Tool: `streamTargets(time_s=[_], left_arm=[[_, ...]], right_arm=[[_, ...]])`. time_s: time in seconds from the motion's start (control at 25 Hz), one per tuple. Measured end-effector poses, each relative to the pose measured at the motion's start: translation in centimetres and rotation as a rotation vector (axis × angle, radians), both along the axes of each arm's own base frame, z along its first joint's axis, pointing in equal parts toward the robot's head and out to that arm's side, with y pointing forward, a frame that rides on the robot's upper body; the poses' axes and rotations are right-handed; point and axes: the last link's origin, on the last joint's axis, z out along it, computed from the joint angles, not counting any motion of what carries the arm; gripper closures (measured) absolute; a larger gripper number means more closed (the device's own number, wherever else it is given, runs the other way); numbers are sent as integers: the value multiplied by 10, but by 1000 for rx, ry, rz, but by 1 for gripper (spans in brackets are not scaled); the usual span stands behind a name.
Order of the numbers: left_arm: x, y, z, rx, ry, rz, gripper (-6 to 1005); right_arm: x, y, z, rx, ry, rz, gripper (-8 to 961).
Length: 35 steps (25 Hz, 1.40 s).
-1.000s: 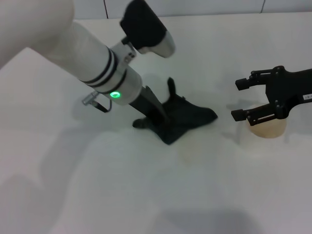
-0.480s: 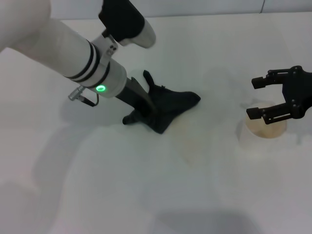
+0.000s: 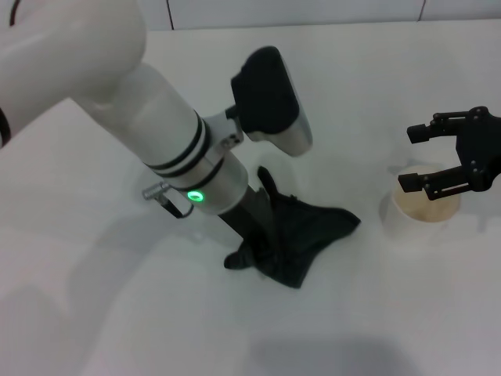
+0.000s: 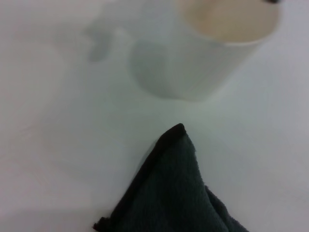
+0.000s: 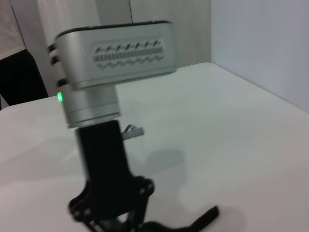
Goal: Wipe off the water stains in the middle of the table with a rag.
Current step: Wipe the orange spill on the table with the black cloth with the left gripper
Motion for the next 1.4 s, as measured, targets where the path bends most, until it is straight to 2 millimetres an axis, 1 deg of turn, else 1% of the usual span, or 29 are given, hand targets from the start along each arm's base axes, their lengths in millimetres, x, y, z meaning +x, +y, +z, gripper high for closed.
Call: streamTargets(time_s=[0.08, 0.16, 0.32, 0.48, 0.72, 0.92, 1.04, 1.2, 1.4], left_arm=[[2, -5, -2, -19, -3, -9, 922], [2, -6, -2, -23, -4, -10, 922], [2, -3, -2, 1, -17, -7, 922], [-3, 12, 2, 88, -34, 16, 922], [-19, 48, 19, 310, -52, 133, 922], [-28, 61, 31, 378, -71, 183, 922], [-29, 57, 30, 356, -66, 175, 922], [-24, 41, 20, 249, -70, 150, 923], [-13, 23, 14, 120, -97, 110, 923]], right_arm=[[0, 0, 0, 1, 0, 0, 95], [0, 0, 0, 1, -1, 1, 96], [0, 0, 0, 1, -1, 1, 96], [0, 0, 0, 1, -1, 1, 96], [0, 0, 0, 2, -2, 6, 96], [0, 0, -1, 2, -1, 8, 96], [0, 0, -1, 3, -1, 8, 96], [0, 0, -1, 3, -1, 8, 96], [0, -1, -1, 1, 0, 8, 96]])
